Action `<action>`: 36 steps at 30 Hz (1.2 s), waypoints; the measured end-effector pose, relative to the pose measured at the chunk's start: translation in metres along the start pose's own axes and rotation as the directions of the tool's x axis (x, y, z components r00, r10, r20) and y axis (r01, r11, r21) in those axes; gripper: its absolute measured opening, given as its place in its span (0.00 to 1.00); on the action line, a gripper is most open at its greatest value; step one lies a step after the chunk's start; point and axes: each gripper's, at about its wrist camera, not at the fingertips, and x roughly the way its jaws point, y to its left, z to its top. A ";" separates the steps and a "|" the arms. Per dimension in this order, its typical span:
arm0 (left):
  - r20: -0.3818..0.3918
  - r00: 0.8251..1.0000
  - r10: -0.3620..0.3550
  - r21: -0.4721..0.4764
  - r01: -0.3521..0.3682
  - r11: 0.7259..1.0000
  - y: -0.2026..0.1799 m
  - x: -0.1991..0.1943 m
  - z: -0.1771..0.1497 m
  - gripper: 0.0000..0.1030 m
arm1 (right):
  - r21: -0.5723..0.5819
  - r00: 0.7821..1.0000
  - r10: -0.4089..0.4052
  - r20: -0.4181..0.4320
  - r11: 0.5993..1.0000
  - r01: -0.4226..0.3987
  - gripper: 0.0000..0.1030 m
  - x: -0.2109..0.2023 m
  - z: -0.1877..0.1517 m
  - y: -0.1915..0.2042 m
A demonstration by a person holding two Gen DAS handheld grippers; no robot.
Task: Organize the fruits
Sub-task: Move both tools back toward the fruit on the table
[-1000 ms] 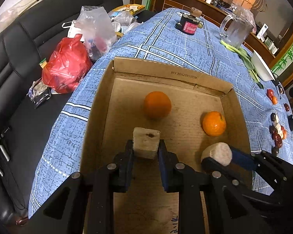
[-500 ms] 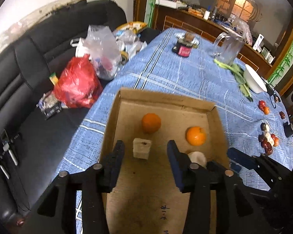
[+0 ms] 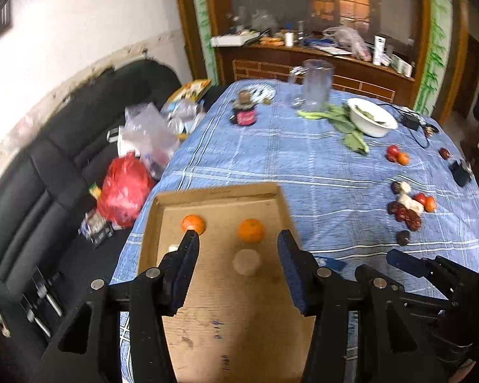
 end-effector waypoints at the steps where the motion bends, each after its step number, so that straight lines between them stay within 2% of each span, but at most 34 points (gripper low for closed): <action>1: 0.016 1.000 0.004 0.018 -0.005 1.000 -0.011 -0.008 0.001 0.49 | 0.001 1.000 -0.001 0.005 1.000 0.001 0.60 -0.005 -0.002 -0.004; 5: 0.056 0.998 0.010 0.070 -0.014 0.997 -0.045 -0.029 0.004 0.57 | 0.008 0.999 -0.005 0.038 1.000 0.004 0.61 -0.032 -0.007 -0.024; 9: 0.077 0.997 -0.002 0.100 -0.006 0.995 -0.072 -0.043 0.004 0.57 | 0.029 0.998 -0.011 0.066 1.000 0.009 0.64 -0.055 -0.010 -0.048; 15: 0.076 0.997 -0.023 0.112 0.014 0.994 -0.108 -0.053 0.004 0.57 | 0.051 0.996 -0.022 0.090 0.999 0.017 0.64 -0.078 -0.015 -0.079; 20: 0.054 0.998 -0.038 0.097 0.033 0.995 -0.121 -0.050 0.003 0.57 | 0.071 0.995 -0.035 0.091 0.997 0.029 0.64 -0.089 -0.019 -0.106; 26: -0.029 0.996 -0.089 0.054 0.090 0.994 -0.133 -0.027 -0.003 0.59 | 0.124 0.997 -0.058 0.049 0.991 0.052 0.64 -0.083 -0.028 -0.138; 29: -0.090 0.984 -0.152 0.019 0.154 0.988 -0.138 -0.009 -0.011 0.59 | 0.156 0.997 -0.074 0.020 0.985 0.070 0.64 -0.078 -0.034 -0.155; 36: -0.185 0.956 -0.229 -0.020 0.230 0.973 -0.157 0.028 -0.029 0.59 | 0.197 0.994 -0.106 -0.038 0.974 0.112 0.63 -0.064 -0.044 -0.185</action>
